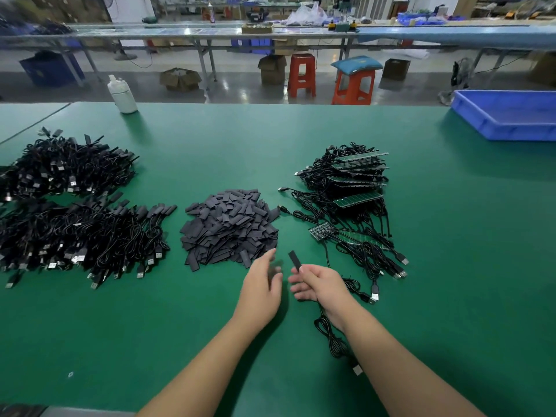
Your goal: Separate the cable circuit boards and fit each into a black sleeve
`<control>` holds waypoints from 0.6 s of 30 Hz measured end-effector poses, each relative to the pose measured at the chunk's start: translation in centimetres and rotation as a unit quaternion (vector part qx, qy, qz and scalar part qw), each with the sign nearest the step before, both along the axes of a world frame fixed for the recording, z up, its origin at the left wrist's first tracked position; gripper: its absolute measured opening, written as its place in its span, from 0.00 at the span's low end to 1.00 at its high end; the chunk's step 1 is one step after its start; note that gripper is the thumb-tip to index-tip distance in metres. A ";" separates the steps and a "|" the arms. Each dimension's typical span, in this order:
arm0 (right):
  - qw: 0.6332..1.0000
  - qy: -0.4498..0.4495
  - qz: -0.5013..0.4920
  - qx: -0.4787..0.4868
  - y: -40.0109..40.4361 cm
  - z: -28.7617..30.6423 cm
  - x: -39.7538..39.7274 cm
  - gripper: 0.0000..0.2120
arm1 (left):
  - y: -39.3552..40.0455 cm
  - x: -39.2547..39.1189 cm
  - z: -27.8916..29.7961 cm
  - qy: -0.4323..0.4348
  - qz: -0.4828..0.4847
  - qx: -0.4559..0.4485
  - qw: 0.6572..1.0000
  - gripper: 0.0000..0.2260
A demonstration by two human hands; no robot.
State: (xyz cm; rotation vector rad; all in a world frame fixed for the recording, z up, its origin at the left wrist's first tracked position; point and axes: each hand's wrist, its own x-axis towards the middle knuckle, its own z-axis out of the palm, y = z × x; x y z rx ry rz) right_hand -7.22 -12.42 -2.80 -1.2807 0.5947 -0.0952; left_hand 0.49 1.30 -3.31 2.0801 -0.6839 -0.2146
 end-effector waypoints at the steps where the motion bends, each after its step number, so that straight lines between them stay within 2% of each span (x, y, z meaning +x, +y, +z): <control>1: 0.998 -0.020 -0.031 0.046 -0.1 0.1 0.0 0.10 | 0.0 -0.3 0.0 0.071 0.014 -0.016 0.997 0.20; 3: 0.979 -0.072 -0.092 0.167 0.1 0.6 0.3 0.10 | -0.1 -1.0 0.1 0.191 -0.009 -0.039 0.981 0.17; 5: 0.948 -0.115 -0.140 0.262 0.6 1.6 0.9 0.10 | 0.0 -1.6 0.3 0.217 -0.049 -0.038 0.974 0.16; 8: 0.914 -0.149 -0.165 0.338 1.1 3.6 2.1 0.10 | -0.1 -2.5 0.9 0.299 -0.068 -0.062 0.950 0.13; 11: 0.898 -0.175 -0.175 0.364 1.1 5.3 3.3 0.09 | 0.4 -2.9 1.6 0.431 -0.084 -0.161 0.884 0.12; 13: 0.892 -0.187 -0.181 0.369 0.9 6.0 3.9 0.09 | 1.0 -2.8 1.6 0.455 -0.102 -0.217 0.858 0.11; 16: 0.890 -0.195 -0.180 0.372 0.6 6.4 4.5 0.09 | 1.9 -2.6 1.5 0.462 -0.131 -0.262 0.837 0.12; 18: 0.909 -0.182 -0.170 0.334 0.5 6.3 4.7 0.09 | 2.2 -2.4 1.6 0.464 -0.112 -0.268 0.837 0.13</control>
